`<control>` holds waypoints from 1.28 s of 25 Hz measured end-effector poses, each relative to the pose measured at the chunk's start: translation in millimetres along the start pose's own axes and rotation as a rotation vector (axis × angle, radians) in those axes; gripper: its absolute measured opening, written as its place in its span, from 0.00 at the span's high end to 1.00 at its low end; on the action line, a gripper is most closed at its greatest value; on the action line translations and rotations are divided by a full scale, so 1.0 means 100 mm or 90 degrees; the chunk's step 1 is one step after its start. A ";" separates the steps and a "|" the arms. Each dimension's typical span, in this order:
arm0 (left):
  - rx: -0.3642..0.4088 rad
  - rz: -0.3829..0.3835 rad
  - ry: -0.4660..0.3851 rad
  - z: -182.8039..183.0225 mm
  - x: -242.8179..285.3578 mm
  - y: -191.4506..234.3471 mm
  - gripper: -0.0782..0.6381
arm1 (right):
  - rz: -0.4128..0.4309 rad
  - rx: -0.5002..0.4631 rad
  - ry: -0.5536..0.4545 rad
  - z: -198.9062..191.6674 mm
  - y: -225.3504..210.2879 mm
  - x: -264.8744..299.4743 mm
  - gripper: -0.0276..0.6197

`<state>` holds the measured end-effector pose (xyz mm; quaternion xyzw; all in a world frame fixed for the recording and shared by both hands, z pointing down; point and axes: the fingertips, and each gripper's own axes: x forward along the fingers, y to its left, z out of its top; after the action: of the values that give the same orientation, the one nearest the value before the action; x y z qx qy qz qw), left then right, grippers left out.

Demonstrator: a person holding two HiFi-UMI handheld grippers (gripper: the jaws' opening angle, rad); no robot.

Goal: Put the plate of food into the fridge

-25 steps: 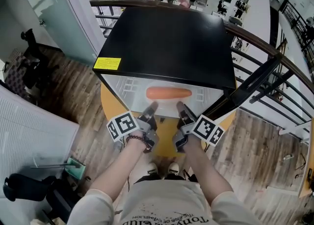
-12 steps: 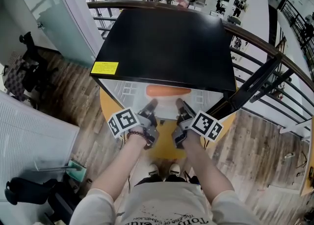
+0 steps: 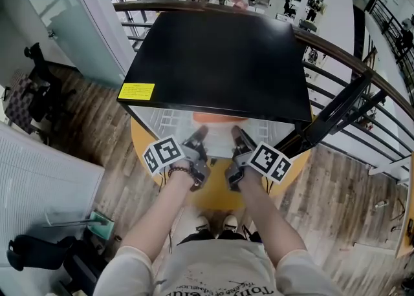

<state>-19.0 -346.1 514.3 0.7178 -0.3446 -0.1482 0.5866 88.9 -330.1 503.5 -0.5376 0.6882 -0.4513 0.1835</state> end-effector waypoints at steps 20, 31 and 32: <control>0.036 0.022 0.013 0.06 0.10 0.04 0.79 | -0.014 -0.048 -0.007 0.03 0.01 0.08 0.84; 0.103 0.032 0.018 0.07 0.09 0.00 0.77 | -0.035 -0.109 0.003 0.01 0.01 0.06 0.80; 0.112 0.033 0.019 0.06 0.09 0.00 0.76 | -0.041 -0.120 0.003 0.00 0.01 0.05 0.79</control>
<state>-16.7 -356.5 514.0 0.7593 -0.3663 -0.0914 0.5300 87.2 -334.9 503.9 -0.5733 0.7104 -0.3914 0.1160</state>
